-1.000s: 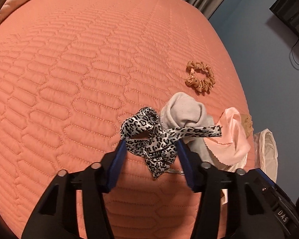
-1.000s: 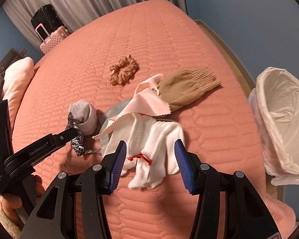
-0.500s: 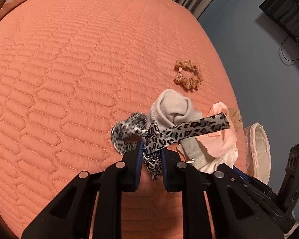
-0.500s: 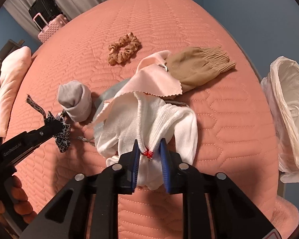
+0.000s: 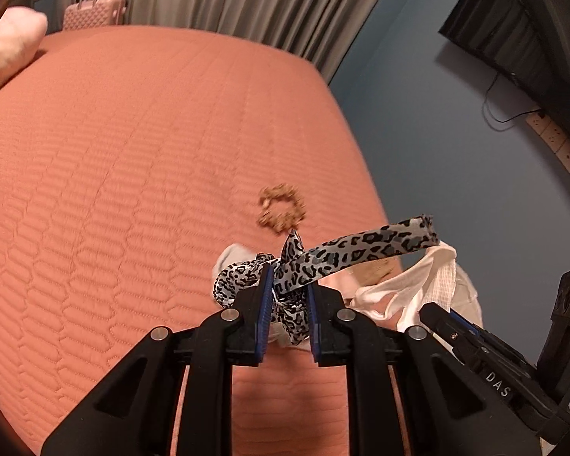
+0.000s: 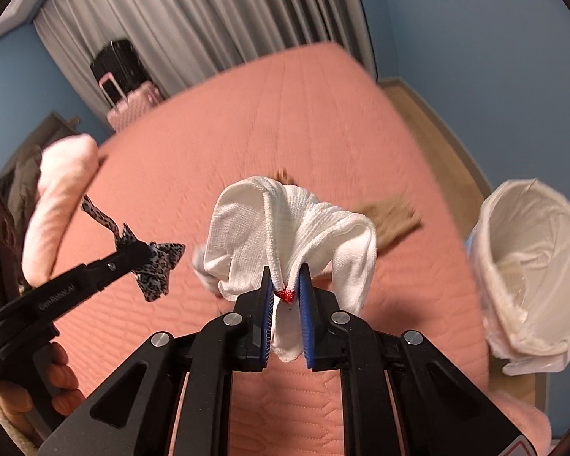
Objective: Collect trash
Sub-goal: 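Grasp the leopard-print strap with the left tool while the right tool grasps a white sock, then carry strap and sock to the wastebasket and open both tools inside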
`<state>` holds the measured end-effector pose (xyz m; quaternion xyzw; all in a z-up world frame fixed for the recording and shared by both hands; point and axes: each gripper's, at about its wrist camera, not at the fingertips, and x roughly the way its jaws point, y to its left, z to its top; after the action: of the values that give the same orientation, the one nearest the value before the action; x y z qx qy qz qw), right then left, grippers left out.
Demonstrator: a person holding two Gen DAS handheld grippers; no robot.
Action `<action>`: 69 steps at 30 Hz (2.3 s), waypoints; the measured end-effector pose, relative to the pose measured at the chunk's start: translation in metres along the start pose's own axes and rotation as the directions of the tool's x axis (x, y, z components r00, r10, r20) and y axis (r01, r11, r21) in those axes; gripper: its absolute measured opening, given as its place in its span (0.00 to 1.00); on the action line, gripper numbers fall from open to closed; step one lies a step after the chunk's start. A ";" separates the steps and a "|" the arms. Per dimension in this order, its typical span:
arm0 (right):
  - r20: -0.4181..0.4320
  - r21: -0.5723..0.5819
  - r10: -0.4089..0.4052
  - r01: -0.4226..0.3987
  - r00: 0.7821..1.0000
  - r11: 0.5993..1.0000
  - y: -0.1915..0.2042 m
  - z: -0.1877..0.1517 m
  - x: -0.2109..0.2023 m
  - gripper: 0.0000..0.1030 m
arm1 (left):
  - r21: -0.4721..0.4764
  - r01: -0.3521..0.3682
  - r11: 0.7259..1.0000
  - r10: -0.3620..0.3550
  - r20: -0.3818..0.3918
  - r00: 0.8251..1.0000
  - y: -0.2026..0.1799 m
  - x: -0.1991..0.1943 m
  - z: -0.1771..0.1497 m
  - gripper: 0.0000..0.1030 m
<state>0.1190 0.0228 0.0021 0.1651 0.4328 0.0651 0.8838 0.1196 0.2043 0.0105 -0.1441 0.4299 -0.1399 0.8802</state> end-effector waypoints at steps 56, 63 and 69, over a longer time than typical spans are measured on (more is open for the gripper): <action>0.320 0.328 -0.260 0.151 0.911 0.932 -0.235 0.022 -0.187 0.12 | 0.408 0.314 0.857 -0.309 -0.081 0.948 -0.326 0.035 -0.024 0.61; 0.321 0.314 -0.253 0.150 0.913 0.938 -0.225 0.023 -0.180 0.13 | 0.392 0.287 0.874 -0.288 -0.059 0.956 -0.318 0.035 -0.020 0.62; 0.329 0.289 -0.246 0.151 0.912 0.945 -0.220 0.026 -0.176 0.18 | 0.362 0.263 0.895 -0.264 -0.046 0.963 -0.305 0.037 -0.014 0.62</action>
<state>0.0247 -0.2347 0.0711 0.2423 0.2826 -0.1138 0.9211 0.0926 -0.0914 0.0900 -0.0355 0.3709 -0.3348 0.8655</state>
